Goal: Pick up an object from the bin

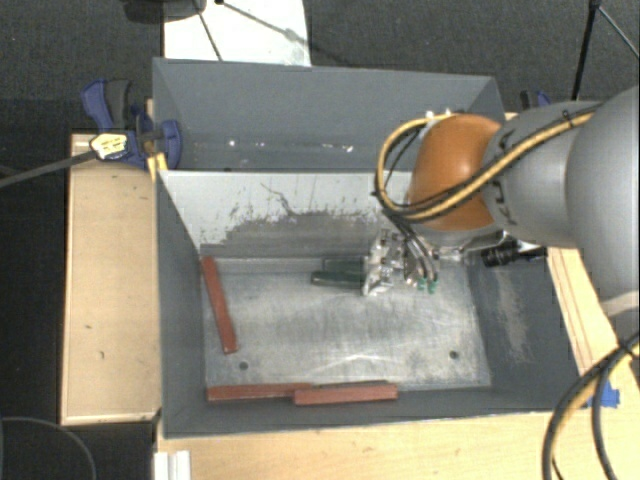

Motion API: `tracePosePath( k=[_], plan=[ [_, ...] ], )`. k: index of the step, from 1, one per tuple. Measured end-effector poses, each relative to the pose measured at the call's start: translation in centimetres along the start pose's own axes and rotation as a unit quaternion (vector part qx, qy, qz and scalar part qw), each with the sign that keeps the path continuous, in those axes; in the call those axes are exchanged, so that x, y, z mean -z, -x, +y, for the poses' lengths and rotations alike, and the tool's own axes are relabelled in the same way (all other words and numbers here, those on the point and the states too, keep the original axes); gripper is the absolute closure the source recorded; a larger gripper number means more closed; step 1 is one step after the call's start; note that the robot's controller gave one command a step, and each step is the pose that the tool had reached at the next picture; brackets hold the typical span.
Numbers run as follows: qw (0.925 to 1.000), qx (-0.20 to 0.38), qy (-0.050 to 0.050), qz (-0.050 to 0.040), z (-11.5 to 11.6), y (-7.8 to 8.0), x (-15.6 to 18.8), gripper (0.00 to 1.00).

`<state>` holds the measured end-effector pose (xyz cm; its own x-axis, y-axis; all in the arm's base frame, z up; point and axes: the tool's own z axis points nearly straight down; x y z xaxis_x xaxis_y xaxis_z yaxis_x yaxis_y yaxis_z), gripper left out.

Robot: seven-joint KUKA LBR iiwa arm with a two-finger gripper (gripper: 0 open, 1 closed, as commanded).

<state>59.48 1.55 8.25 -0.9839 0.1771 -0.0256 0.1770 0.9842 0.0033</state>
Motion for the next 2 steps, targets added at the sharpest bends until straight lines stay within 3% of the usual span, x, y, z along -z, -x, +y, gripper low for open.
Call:
tracePosePath(
  k=[1, 2],
  plan=[
    [1.0, 0.0, 0.0, 0.0, 0.0, 0.0, 0.0, 1.0],
    [0.9991, -0.04, -0.002, 0.0104, 0.5, -0.1, 14.0, 1.0]
  ],
)
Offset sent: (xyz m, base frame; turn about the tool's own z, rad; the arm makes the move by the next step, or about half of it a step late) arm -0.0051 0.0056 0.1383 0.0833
